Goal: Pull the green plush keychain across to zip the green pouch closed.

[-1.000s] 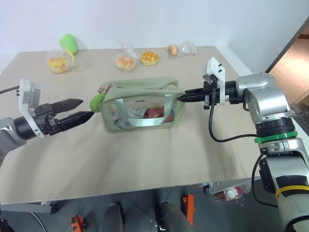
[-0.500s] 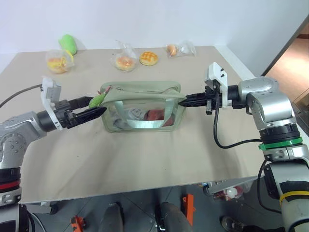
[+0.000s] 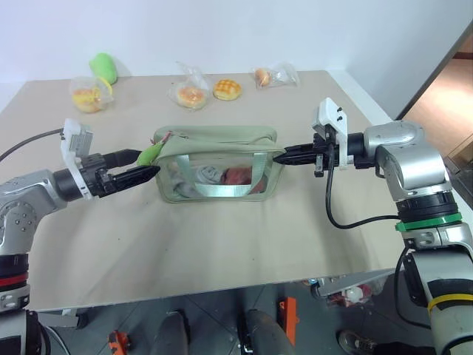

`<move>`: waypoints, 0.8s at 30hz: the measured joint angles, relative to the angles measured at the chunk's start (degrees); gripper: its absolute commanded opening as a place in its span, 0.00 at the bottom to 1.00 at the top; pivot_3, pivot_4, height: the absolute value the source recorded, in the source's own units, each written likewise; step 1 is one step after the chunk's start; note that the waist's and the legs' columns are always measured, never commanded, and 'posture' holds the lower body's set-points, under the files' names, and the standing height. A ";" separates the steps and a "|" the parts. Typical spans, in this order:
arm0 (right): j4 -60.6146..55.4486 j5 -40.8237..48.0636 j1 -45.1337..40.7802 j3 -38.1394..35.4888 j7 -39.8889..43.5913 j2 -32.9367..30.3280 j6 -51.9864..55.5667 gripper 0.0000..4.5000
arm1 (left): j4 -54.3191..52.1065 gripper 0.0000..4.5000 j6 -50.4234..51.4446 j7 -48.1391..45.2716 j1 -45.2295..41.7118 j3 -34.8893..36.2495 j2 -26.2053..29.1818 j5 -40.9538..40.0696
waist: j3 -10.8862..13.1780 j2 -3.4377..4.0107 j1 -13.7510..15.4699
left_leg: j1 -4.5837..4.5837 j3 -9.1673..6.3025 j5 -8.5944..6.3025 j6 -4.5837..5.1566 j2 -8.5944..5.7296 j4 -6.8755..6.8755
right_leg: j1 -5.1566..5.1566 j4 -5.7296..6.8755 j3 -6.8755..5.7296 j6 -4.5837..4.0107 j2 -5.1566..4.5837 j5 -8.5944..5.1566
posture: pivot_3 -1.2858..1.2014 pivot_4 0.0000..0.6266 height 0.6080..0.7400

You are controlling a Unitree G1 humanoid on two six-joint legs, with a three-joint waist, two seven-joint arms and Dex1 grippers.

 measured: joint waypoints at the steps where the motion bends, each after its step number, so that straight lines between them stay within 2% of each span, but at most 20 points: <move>1: 0.31 -0.02 -0.01 0.00 0.02 0.04 -0.18 0.01 | -0.47 1.00 0.16 -0.07 0.35 0.34 0.39 -0.18 | 0.00 0.00 0.00 | 0.00 0.00 0.00 0.00 0.00 0.00 | 0.00 0.00 0.00 0.00 0.00 0.00 | 0.52 0.24 1.00; 2: 0.44 -0.08 -0.01 0.00 0.02 0.10 -0.33 0.01 | -0.93 1.00 0.18 -0.17 0.59 0.84 0.55 -0.36 | 0.00 0.00 0.01 | 0.00 0.00 0.00 0.00 0.00 0.00 | 0.00 0.00 0.00 0.00 0.00 0.00 | 0.52 0.24 1.00; 3: 0.69 -0.15 -0.04 0.00 0.04 0.19 -0.71 0.00 | -1.36 0.88 0.18 -0.26 0.73 1.30 0.60 -0.38 | 0.00 0.00 0.01 | 0.01 0.00 0.00 0.00 0.00 0.00 | 0.01 0.00 0.00 0.01 0.00 0.00 | 0.52 0.24 1.00; 5: 1.36 -0.33 -0.11 0.00 0.06 0.46 -1.20 0.00 | -1.65 0.74 0.16 -0.27 0.77 1.53 0.61 -0.38 | 0.00 0.00 0.01 | 0.03 0.00 0.00 0.00 0.00 0.02 | 0.02 0.00 0.00 0.04 0.00 0.00 | 0.52 0.24 1.00; 6: 1.50 -0.40 -0.13 0.00 0.08 0.57 -1.35 0.00 | -1.71 0.64 0.16 -0.26 0.83 1.53 0.60 -0.38 | 0.00 0.00 0.00 | 0.03 0.00 0.01 0.01 0.00 0.03 | 0.02 0.00 0.01 0.05 0.00 0.01 | 0.52 0.24 1.00; 15: 2.34 -0.92 -0.44 0.01 0.69 1.27 -2.24 0.00 | -2.35 0.01 0.12 0.14 0.82 1.53 0.15 -0.34 | 0.00 0.00 -0.09 | 0.16 -0.01 0.02 0.02 0.00 0.03 | 0.03 0.00 0.23 0.16 0.15 0.06 | 0.52 0.24 1.00; 21: 2.35 -1.04 -0.43 0.01 0.74 1.28 -2.29 0.00 | -2.19 0.01 0.00 0.42 0.23 1.18 -0.91 0.19 | 0.00 0.00 -0.09 | 0.17 -0.01 0.03 0.02 0.00 0.03 | 0.03 0.00 0.26 0.17 0.16 0.06 | 0.52 0.24 1.00; 24: 2.45 -1.11 -0.45 0.01 0.80 1.22 -2.31 0.00 | 0.08 0.01 -1.07 2.39 -4.47 0.76 -1.89 1.74 | -0.01 -0.01 -0.07 | 0.17 -0.02 0.05 0.04 0.00 0.04 | 0.04 0.00 0.26 0.19 0.19 0.10 | 0.52 0.24 1.00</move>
